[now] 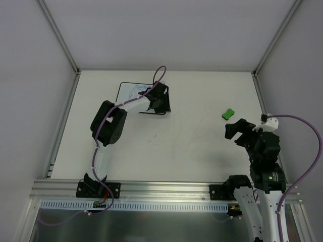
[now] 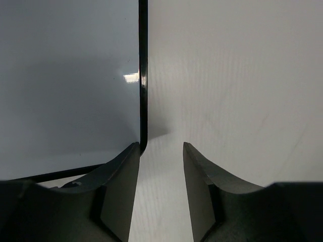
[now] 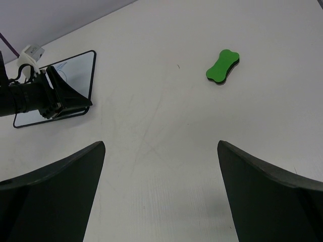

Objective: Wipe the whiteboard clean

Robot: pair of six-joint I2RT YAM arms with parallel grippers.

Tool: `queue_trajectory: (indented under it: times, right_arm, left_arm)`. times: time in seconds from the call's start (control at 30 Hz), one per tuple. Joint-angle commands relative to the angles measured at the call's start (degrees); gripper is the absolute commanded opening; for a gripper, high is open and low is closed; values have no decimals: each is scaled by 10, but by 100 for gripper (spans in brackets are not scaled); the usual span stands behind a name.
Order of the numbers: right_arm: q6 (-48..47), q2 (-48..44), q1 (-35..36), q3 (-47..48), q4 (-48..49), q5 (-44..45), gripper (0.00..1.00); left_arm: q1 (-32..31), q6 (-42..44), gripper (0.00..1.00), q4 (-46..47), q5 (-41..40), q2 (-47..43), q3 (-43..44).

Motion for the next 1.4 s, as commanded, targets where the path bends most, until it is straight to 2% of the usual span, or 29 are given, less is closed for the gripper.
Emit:
queue_trajectory:
  times: [0.0, 0.2, 0.37, 0.47, 0.63, 0.77, 0.93, 1.07, 1.1, 1.37]
  right_arm:
    - [5, -12, 4, 9, 27, 14, 99]
    - [6, -20, 4, 15, 25, 14, 99]
    - [8, -17, 4, 25, 20, 19, 99]
    - [7, 1, 5, 35, 14, 38, 99]
    - [32, 68, 4, 55, -11, 93, 99]
    - [56, 144, 3, 71, -24, 111, 99]
    - [67, 215, 2, 77, -20, 111, 99]
    - [55, 249, 3, 81, -18, 113, 99]
    - [52, 252, 3, 81, -15, 109, 99]
    - [27, 268, 3, 74, -16, 98, 99]
  left_arm:
    - [-81, -76, 40, -52, 59, -8, -54]
    - [-196, -150, 40, -51, 77, -23, -52]
    - [-234, -165, 46, -51, 70, -42, -41]
    - [-235, -159, 57, -51, 56, -72, -37]
    - [-228, -108, 87, -52, 3, -132, -28]
    - [-185, -34, 98, -55, -24, -198, -35]
    - [-95, 98, 99, -70, -20, -232, -62]
    - [-24, 171, 95, -88, -12, -216, -64]
    - [-6, 190, 91, -96, -15, -210, -63]
    - [49, 219, 78, -116, 7, -143, -41]
